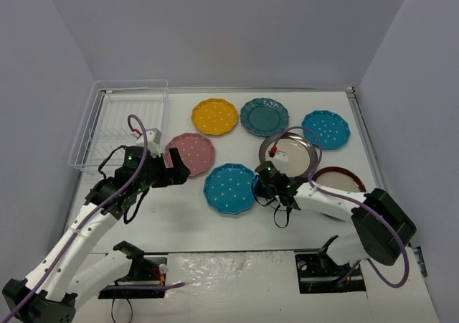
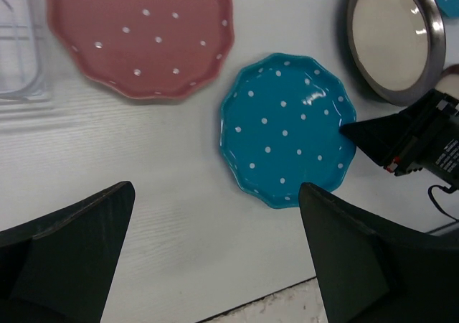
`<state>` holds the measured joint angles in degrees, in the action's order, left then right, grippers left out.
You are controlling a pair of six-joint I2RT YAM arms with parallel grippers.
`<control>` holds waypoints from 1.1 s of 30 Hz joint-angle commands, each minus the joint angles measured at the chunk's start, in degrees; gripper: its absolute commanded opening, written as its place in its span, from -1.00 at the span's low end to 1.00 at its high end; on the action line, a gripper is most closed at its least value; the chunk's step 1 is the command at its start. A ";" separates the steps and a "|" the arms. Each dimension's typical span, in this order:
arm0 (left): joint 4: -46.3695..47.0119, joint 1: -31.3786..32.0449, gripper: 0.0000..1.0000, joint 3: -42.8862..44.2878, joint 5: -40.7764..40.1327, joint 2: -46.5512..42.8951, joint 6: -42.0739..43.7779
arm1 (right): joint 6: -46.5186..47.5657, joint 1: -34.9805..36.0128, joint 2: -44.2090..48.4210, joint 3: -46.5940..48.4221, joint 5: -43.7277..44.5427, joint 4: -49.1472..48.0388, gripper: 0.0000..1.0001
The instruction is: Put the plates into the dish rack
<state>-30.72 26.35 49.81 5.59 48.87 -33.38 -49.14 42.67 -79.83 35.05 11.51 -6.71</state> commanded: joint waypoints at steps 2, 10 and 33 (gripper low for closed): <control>8.21 4.67 0.94 -3.22 -0.49 2.37 -8.87 | -0.87 -3.02 10.90 -0.07 -0.78 -0.50 -1.00; 17.44 7.18 0.94 -13.56 -0.64 2.24 -21.94 | -3.32 -6.79 13.19 -2.89 -6.44 -2.39 -1.00; 35.26 10.81 0.94 -19.66 2.32 16.03 -31.61 | -12.61 -11.03 17.42 -5.81 -18.13 -11.42 -1.00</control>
<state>-2.08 36.33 29.66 7.48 63.60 -61.57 -56.86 31.90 -66.01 24.86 -4.75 -9.94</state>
